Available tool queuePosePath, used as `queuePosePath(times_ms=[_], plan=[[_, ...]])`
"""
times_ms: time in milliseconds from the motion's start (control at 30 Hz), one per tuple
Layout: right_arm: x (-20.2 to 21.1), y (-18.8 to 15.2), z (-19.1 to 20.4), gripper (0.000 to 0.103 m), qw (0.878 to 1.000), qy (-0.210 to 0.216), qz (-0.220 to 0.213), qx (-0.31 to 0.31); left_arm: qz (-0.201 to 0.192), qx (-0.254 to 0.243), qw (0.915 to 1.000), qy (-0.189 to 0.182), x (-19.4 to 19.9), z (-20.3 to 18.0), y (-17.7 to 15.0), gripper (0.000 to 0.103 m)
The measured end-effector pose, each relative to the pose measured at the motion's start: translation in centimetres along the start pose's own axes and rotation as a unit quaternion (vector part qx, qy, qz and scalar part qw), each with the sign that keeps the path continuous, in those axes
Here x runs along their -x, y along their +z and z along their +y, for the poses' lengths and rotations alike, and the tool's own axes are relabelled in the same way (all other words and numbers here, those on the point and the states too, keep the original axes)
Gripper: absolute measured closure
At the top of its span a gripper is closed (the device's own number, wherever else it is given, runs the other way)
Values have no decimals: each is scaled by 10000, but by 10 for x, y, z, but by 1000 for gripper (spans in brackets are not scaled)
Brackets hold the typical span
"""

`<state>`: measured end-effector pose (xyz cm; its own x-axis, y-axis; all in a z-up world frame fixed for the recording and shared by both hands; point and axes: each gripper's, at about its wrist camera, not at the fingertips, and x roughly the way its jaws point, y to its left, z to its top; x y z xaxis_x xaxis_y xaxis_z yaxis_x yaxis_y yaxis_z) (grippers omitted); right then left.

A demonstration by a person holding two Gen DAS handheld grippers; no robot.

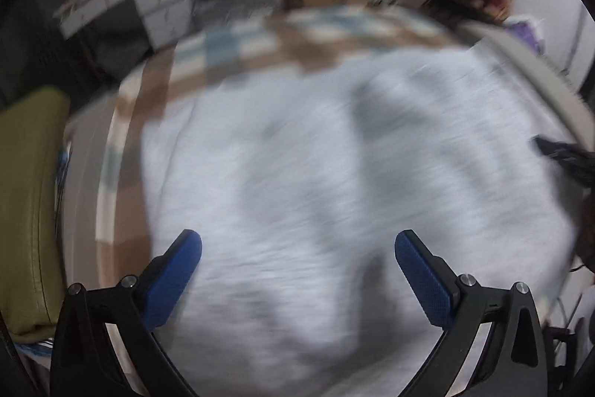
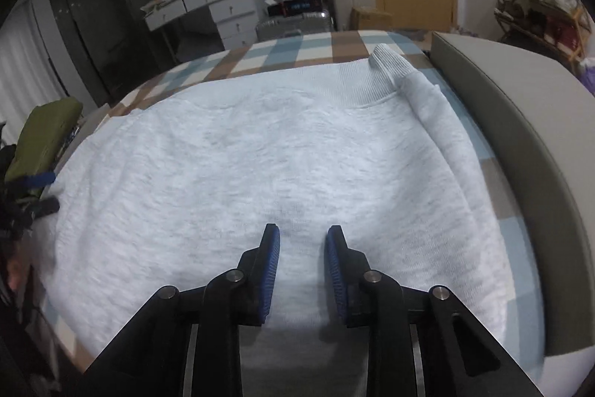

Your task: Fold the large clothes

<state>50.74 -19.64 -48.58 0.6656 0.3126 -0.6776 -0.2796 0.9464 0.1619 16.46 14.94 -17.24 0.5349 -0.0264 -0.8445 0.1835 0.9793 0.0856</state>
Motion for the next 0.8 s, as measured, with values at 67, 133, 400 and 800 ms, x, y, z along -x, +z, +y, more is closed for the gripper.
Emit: queuePosePath(times_ms=[67, 133, 400, 800], plan=[[-15, -4, -15, 77, 9996, 211, -29, -203, 406, 238, 9989, -85, -27, 23, -7, 2], [-22, -11, -37, 77, 9978, 483, -68, -449, 364, 396, 9979, -371, -29, 34, -9, 1], [-51, -34, -80, 76, 9943, 818, -218, -643, -244, 151, 9986, -438, 23, 15, 54, 12], [-83, -51, -93, 74, 9935, 892, -213, -678, 1266, 87, 9888, -786, -82, -38, 103, 2]])
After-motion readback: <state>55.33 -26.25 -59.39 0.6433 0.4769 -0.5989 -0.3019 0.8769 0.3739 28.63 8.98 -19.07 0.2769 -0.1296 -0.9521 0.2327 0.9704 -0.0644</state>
